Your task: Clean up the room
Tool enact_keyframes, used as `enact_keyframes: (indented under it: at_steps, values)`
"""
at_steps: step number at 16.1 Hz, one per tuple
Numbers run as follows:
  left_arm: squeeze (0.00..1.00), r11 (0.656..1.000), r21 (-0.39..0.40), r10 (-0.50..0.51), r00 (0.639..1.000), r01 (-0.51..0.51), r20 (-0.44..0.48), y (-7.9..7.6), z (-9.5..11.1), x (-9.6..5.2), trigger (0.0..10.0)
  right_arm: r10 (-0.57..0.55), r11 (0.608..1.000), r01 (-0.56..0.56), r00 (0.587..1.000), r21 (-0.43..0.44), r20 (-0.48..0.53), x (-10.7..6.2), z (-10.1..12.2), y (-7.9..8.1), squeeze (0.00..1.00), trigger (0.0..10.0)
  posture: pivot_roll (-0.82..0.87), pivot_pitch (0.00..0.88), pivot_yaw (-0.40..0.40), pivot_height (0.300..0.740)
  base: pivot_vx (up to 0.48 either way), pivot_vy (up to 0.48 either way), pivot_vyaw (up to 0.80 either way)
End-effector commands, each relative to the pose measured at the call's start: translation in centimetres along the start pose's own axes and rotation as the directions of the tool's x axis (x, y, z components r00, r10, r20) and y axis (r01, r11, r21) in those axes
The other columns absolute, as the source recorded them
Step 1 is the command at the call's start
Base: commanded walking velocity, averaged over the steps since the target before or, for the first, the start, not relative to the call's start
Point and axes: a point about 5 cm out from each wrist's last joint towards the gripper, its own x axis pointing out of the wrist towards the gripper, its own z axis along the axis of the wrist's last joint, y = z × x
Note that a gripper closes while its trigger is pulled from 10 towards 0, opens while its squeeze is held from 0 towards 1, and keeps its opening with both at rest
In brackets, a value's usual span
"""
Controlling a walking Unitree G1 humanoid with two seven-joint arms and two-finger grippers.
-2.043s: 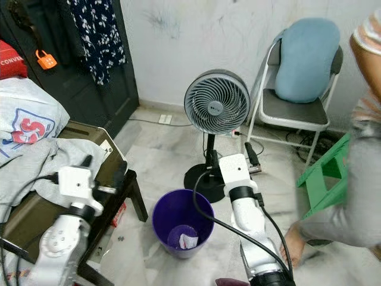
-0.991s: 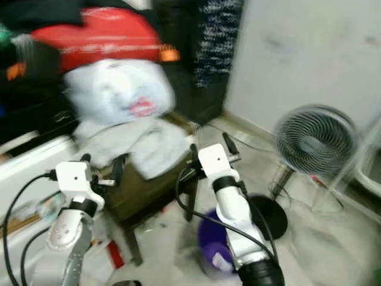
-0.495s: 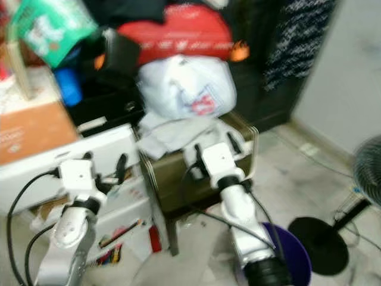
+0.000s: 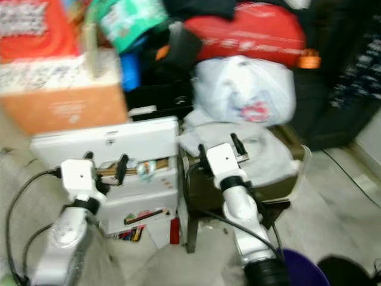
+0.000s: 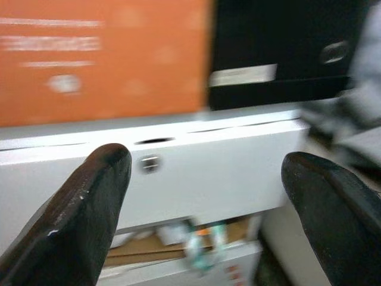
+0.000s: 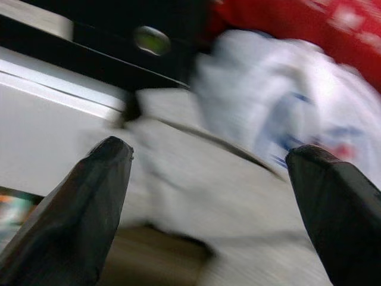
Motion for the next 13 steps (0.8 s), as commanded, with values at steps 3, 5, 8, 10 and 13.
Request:
enact_keyframes:
  at_steps: [3, 5, 8, 10, 13]
  values:
    - [0.0, 1.0, 0.004, -0.006, 1.0, 0.006, 0.001, 0.1, 0.4, -0.5, 10.0, -0.006, 1.0, 0.006, 1.0, 0.009, 0.0, -0.1, 0.0, -0.3, 0.0, 10.0, -0.04, 0.029, -0.028, 0.74, 0.0, 0.0, 0.8]
    - [0.0, 1.0, 0.023, -0.013, 1.0, 0.013, -0.019, 0.8, 0.2, -1.7, 10.0, -0.035, 0.999, 0.036, 0.999, 0.03, -0.031, -1.2, -0.5, -1.2, 0.0, 10.0, -0.03, 0.03, -0.031, 0.74, 0.0, 0.0, 0.8]
    - [0.0, 0.998, 0.066, -0.013, 0.999, 0.016, -0.046, 2.0, 0.6, -4.2, 10.0, -0.07, 0.996, 0.073, 0.996, 0.051, -0.058, -3.9, -0.7, -2.6, 0.0, 10.0, -0.03, 0.04, -0.035, 0.74, 0.0, 0.0, 0.0]
    - [0.0, 0.995, 0.097, -0.015, 0.996, 0.023, -0.083, 2.7, 0.3, -5.8, 10.0, -0.096, 0.993, 0.101, 0.991, 0.055, -0.089, -6.2, -1.3, -3.6, 0.0, 10.0, -0.03, 0.051, -0.028, 0.74, 0.0, 0.0, 0.0]
    - [0.0, 0.994, 0.103, -0.018, 0.993, 0.03, -0.115, 3.3, 0.0, -6.5, 10.0, -0.094, 0.995, 0.098, 0.987, 0.028, -0.131, -7.6, -2.0, -3.9, 0.0, 10.0, -0.03, 0.055, -0.027, 0.74, 0.0, 0.0, 0.0]
